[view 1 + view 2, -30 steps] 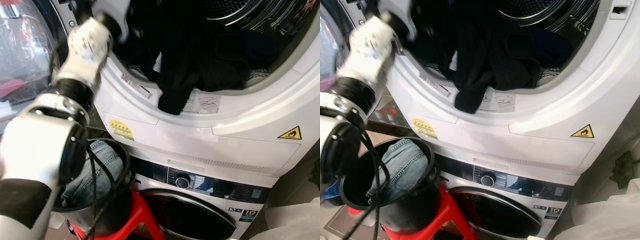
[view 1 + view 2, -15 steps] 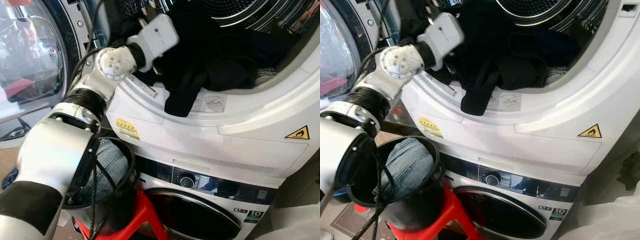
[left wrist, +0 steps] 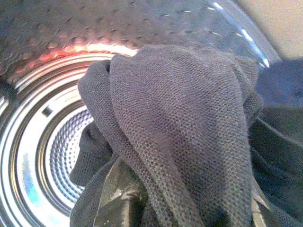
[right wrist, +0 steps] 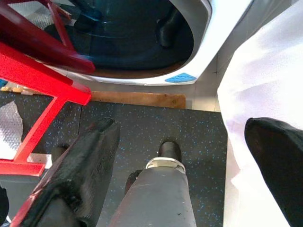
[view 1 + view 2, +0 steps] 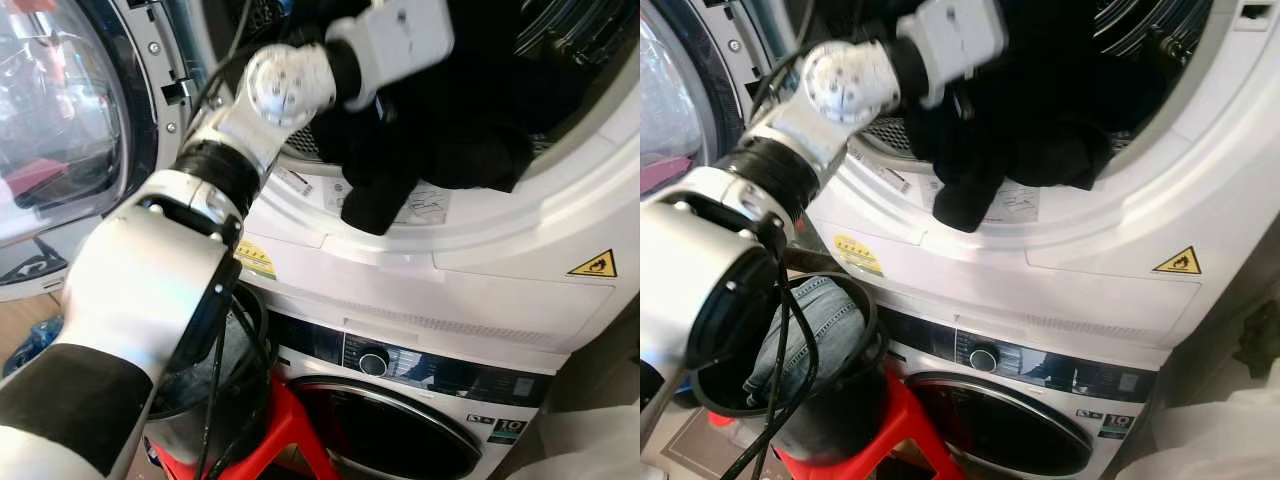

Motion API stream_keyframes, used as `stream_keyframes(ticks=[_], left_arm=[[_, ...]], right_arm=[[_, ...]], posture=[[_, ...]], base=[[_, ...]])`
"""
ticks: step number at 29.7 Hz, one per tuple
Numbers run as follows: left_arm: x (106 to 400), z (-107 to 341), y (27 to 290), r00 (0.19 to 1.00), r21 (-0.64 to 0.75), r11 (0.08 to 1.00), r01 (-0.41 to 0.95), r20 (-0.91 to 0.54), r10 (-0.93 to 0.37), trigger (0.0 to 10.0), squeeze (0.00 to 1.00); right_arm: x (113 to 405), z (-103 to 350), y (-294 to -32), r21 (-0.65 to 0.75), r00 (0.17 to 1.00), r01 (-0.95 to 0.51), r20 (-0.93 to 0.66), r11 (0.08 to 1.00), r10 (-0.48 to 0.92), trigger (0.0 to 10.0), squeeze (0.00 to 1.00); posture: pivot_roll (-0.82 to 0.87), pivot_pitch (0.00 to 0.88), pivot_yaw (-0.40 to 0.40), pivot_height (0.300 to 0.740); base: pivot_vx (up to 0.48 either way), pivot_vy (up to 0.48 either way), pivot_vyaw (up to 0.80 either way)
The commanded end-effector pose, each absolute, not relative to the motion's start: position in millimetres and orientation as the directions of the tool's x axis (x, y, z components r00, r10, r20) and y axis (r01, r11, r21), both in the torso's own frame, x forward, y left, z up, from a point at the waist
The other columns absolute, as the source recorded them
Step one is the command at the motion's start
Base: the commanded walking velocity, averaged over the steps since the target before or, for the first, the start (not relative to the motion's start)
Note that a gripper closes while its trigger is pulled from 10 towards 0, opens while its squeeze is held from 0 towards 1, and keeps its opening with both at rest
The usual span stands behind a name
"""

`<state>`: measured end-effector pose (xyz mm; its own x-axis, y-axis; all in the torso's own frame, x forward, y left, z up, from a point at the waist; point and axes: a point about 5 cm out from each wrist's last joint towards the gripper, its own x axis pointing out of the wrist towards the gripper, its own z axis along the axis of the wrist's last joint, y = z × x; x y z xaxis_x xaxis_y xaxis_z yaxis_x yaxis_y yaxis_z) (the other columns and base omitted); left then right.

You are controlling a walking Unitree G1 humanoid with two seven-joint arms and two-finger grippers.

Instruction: Clothes washing

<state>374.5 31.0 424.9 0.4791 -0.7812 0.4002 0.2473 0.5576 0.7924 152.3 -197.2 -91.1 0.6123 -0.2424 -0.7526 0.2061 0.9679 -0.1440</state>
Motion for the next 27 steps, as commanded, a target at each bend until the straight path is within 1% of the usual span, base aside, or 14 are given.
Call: stream_keyframes(ticks=[1,2,4,5,8,13,14,18,21,27], left_arm=[[383,418,42,0.532,0.745,0.586,0.320,0.370,-0.761,10.0,0.00],[389,402,45,0.555,0.727,0.556,0.403,0.289,-0.780,10.0,0.00],[394,381,47,0.551,0.688,0.506,0.520,0.182,-0.814,10.0,0.00],[396,366,49,0.522,0.657,0.458,0.599,0.113,-0.845,10.0,1.00],[396,351,55,0.457,0.551,0.434,0.713,0.106,-0.883,10.0,1.00],[396,346,57,0.442,0.549,0.407,0.730,0.076,-0.894,10.0,1.00],[396,348,59,0.429,0.541,0.399,0.740,0.078,-0.900,10.0,1.00],[394,358,62,0.406,0.543,0.394,0.742,0.105,-0.908,10.0,1.00],[392,374,65,0.407,0.545,0.434,0.717,0.178,-0.896,10.0,1.00],[388,395,68,0.401,0.570,0.466,0.676,0.246,-0.882,10.0,1.00]], right_arm=[[153,-91,-192,-0.133,0.617,0.206,-0.751,0.970,-0.234,10.0,0.00],[153,-92,-191,-0.132,0.617,0.207,-0.752,0.969,-0.234,10.0,0.00],[151,-92,-190,-0.131,0.615,0.207,-0.754,0.970,-0.233,10.0,0.00],[151,-92,-190,-0.129,0.614,0.207,-0.755,0.970,-0.232,10.0,0.00],[151,-92,-189,-0.128,0.615,0.210,-0.753,0.969,-0.233,10.0,0.00],[155,-90,-190,-0.127,0.626,0.208,-0.744,0.970,-0.232,10.0,0.00],[160,-88,-191,-0.125,0.641,0.208,-0.732,0.970,-0.231,10.0,0.00],[167,-85,-193,-0.124,0.658,0.201,-0.718,0.972,-0.228,10.0,0.00],[169,-84,-194,-0.126,0.658,0.197,-0.719,0.972,-0.226,10.0,0.00],[168,-85,-191,-0.121,0.658,0.186,-0.722,0.975,-0.215,10.0,0.00]], posture=[[-0.17,0.040,0.160,0.740],[-0.17,0.045,0.161,0.740],[-0.16,0.046,0.162,0.740],[-0.16,0.049,0.163,0.740],[-0.16,0.057,0.163,0.740],[-0.16,0.064,0.159,0.740],[-0.16,0.065,0.156,0.740],[-0.15,0.062,0.151,0.740],[-0.14,0.059,0.148,0.740],[-0.14,0.059,0.148,0.740]], base=[[0.000,0.000,0.00],[0.000,0.000,0.00],[0.000,0.000,0.00],[0.000,0.000,0.00],[0.000,0.000,0.00],[0.000,0.000,0.00],[0.000,0.000,0.00],[0.000,0.000,0.00],[0.000,0.000,0.00],[0.000,0.000,0.00]])
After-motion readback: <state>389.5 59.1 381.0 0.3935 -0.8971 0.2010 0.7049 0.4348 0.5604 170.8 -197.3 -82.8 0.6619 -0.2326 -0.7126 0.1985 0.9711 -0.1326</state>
